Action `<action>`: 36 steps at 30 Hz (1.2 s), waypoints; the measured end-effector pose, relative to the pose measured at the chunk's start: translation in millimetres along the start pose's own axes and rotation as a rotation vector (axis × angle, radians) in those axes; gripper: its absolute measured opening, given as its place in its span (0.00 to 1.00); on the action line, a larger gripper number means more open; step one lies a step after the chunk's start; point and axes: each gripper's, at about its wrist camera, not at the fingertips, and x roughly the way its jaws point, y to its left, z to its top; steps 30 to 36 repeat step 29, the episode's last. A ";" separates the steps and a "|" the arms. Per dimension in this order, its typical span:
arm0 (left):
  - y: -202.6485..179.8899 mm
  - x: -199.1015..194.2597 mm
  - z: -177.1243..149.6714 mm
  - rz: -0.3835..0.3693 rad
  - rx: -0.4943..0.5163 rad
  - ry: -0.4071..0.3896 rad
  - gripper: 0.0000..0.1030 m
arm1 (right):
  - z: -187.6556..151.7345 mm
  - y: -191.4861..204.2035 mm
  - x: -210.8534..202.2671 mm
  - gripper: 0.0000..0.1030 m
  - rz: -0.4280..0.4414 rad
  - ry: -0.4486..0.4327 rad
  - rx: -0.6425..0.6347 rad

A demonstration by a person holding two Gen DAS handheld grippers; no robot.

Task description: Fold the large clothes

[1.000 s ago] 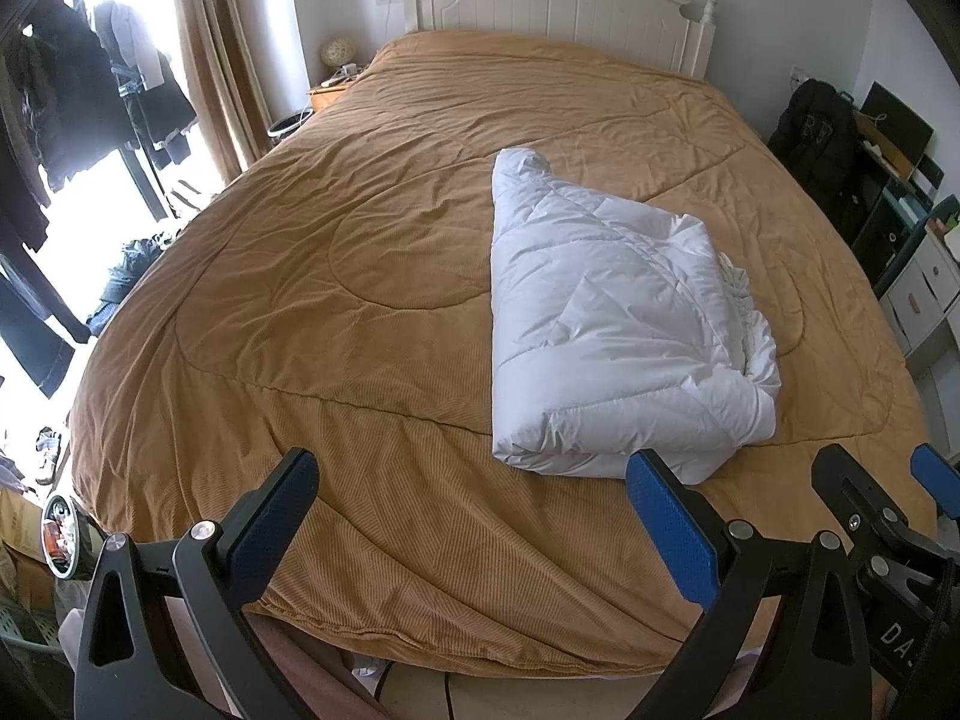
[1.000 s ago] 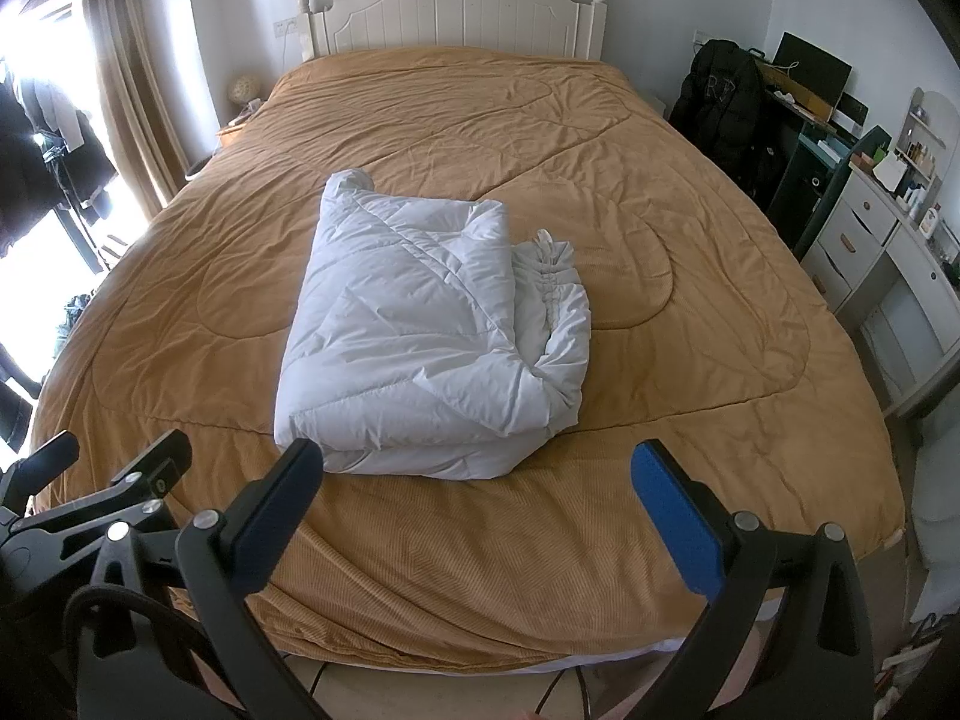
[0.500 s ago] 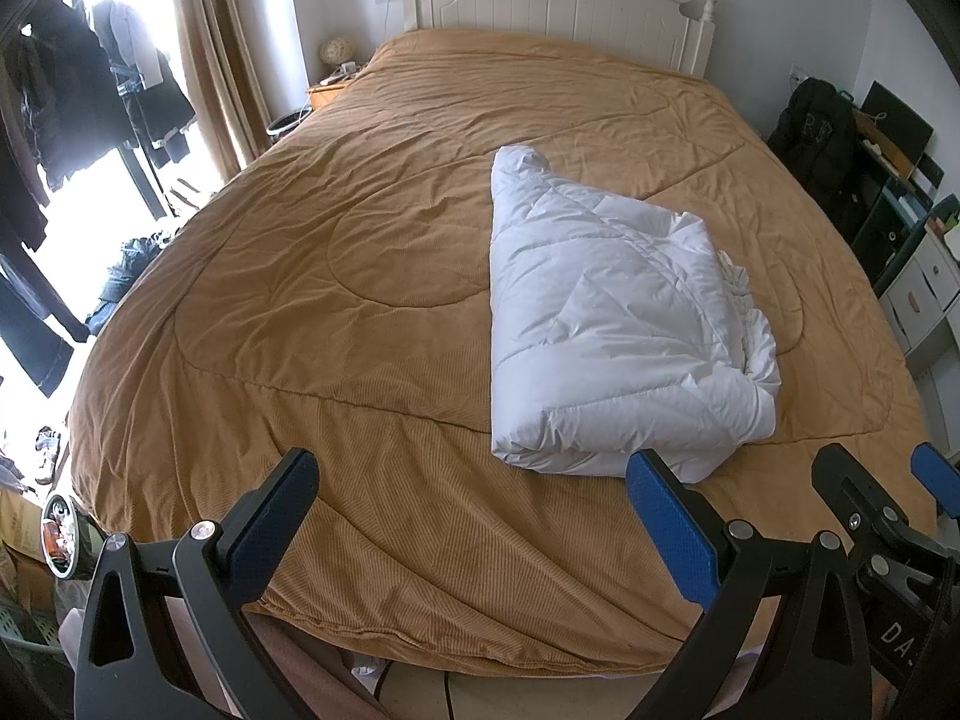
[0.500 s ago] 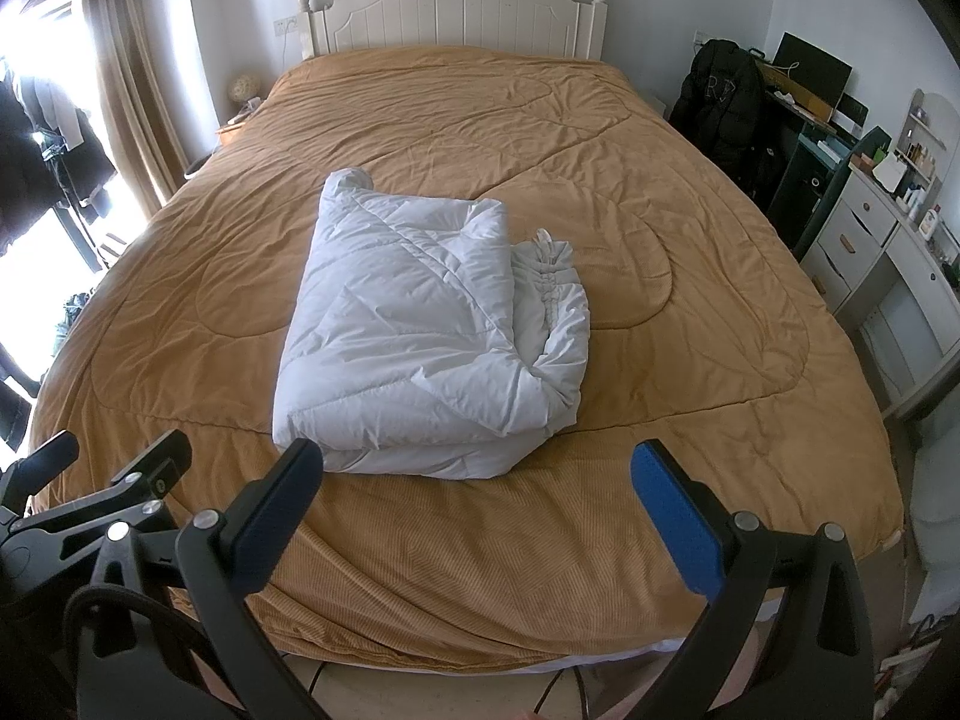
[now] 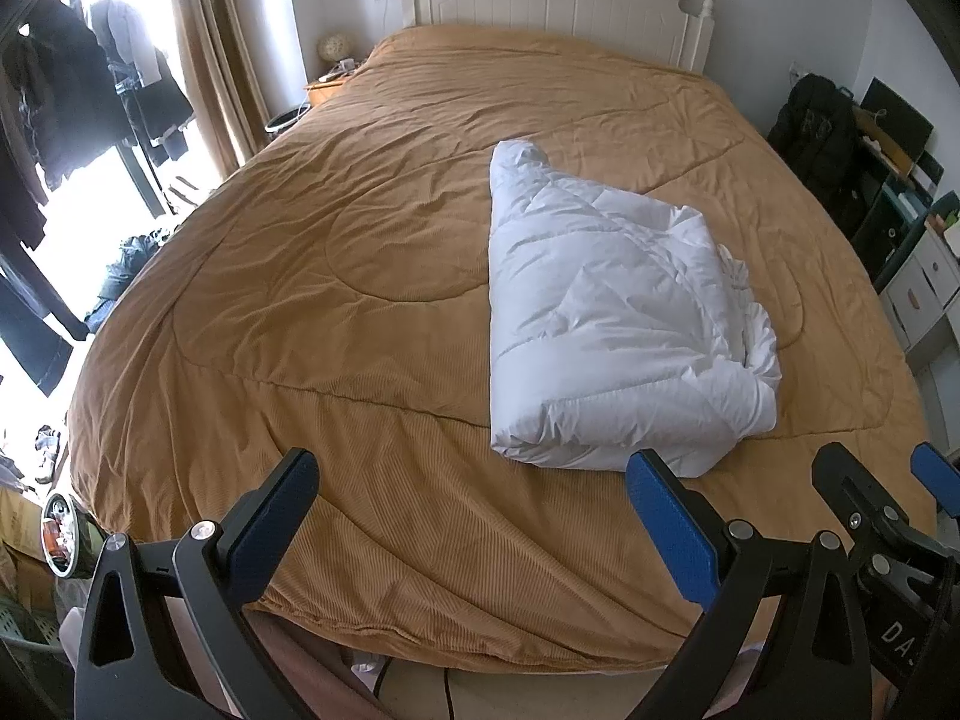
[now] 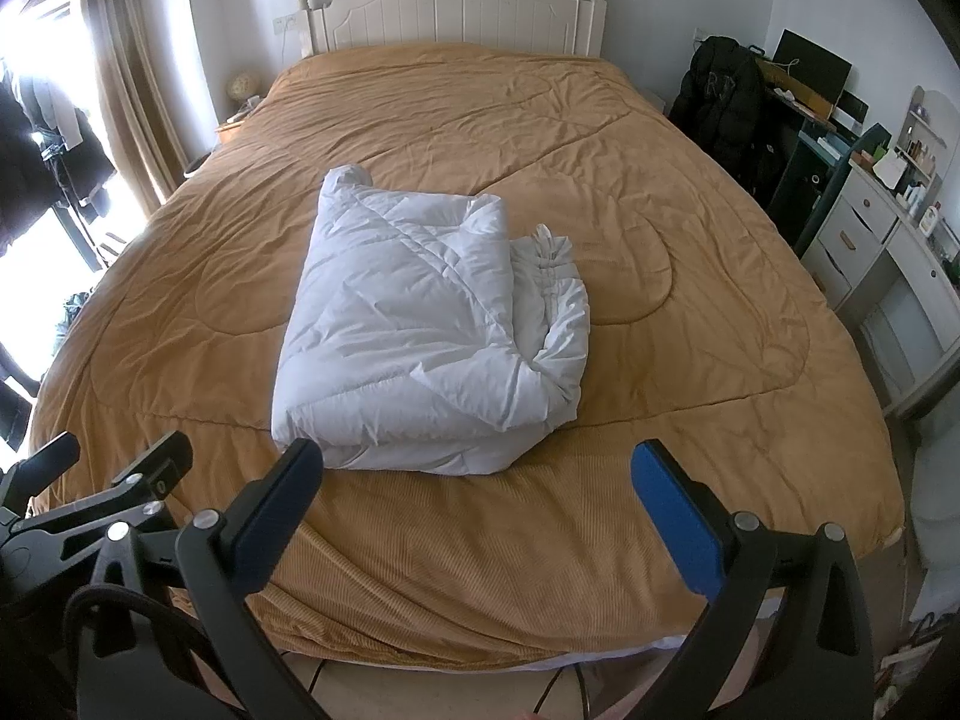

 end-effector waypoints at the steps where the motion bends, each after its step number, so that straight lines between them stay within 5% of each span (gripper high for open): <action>1: 0.1 -0.1 -1.3 -0.001 -0.001 0.000 0.99 | -1.1 0.0 -0.4 0.99 -0.001 0.000 0.000; 36: 4.5 2.8 -1.6 -0.007 0.010 0.014 0.99 | 0.4 -7.5 5.9 0.99 0.005 0.013 -0.007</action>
